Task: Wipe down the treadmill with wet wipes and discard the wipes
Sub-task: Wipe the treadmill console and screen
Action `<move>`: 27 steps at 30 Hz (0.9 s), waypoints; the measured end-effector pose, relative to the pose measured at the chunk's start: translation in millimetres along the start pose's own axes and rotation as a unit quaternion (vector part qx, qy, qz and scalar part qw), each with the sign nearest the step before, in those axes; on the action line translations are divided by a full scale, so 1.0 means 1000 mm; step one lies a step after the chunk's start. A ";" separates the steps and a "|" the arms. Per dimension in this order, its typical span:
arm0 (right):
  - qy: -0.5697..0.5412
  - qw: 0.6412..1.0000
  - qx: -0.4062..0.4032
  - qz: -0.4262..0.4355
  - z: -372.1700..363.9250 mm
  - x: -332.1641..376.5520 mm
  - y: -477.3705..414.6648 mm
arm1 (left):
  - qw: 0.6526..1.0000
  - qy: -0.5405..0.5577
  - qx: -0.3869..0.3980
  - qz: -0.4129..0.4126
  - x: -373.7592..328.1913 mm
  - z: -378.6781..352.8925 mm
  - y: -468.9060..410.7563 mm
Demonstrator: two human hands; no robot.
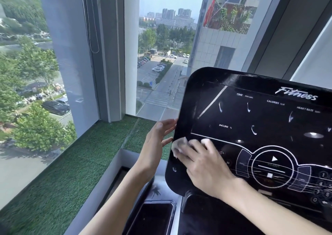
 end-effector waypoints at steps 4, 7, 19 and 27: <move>0.021 0.994 0.055 0.096 -0.007 0.019 0.016 | 1.000 -0.003 0.000 -0.006 0.000 0.000 0.002; 0.014 0.997 0.037 0.060 -0.005 0.011 0.018 | 1.000 -0.004 -0.001 -0.008 0.002 0.001 0.004; 0.037 0.984 0.089 0.150 -0.012 0.036 0.016 | 0.999 -0.003 -0.036 -0.014 0.006 0.001 0.001; 0.041 0.980 0.094 0.169 -0.017 0.042 0.026 | 0.998 -0.004 -0.060 -0.013 0.007 -0.001 0.003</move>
Point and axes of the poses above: each hand's wrist, its own y-axis away from the middle knuckle, its own z-axis out of the back of the hand, x = y × z, the point moved 6 cm from there along -y, towards the middle knuckle, and after that the axes turned 1 degree about -z, right-handed, at the moved point
